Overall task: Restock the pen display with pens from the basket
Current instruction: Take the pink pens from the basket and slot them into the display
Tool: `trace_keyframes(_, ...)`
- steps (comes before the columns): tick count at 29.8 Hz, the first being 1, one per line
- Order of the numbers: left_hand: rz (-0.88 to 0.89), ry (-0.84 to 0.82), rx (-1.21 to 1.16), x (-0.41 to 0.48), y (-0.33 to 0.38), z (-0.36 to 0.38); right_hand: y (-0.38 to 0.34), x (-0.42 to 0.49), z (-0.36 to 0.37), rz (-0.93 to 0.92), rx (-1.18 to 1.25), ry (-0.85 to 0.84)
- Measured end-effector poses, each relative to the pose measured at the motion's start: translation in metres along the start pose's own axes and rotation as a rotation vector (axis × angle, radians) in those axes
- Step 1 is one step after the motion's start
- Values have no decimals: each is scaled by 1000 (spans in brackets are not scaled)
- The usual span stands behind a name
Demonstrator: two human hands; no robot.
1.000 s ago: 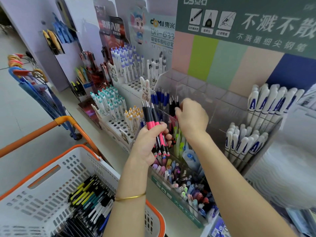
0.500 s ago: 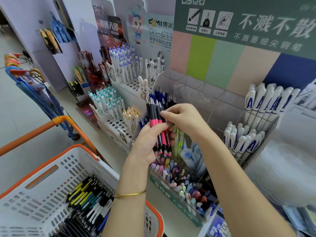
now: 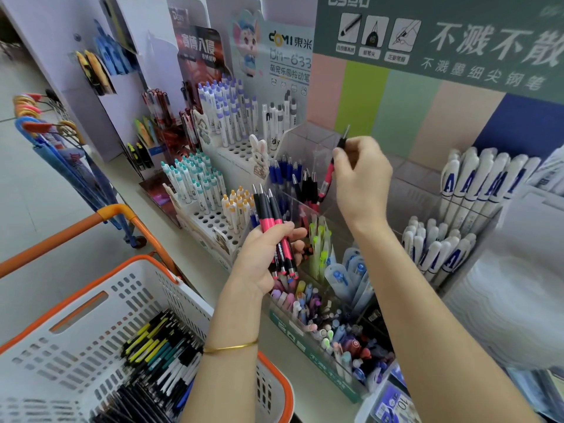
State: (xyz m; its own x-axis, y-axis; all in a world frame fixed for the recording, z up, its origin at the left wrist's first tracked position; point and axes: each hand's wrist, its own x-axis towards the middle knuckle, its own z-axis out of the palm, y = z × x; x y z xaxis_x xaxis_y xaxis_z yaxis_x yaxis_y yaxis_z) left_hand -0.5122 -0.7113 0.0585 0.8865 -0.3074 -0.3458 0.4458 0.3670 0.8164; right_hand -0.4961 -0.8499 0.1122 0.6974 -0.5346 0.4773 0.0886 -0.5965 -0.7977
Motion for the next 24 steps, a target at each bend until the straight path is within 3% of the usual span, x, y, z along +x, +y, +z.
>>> trace_keyframes(5,46,-41,27,-2,2,2,23,-10,15,-18,-487,-193)
trace_keyframes(9,55,-59,40,-2,2,2,28,-13,22,-23,-660,-282)
trace_keyframes(15,55,-112,47,-1,2,1,16,-14,14,-34,-447,-203)
trace_keyframes(19,46,-147,54,1,1,3,2,-21,1,63,-60,-461)
trace_keyframes(21,44,-161,64,2,0,4,1,-24,-3,128,9,-592)
trace_keyframes(24,32,-165,49,3,-1,4,2,-23,-6,190,129,-530)
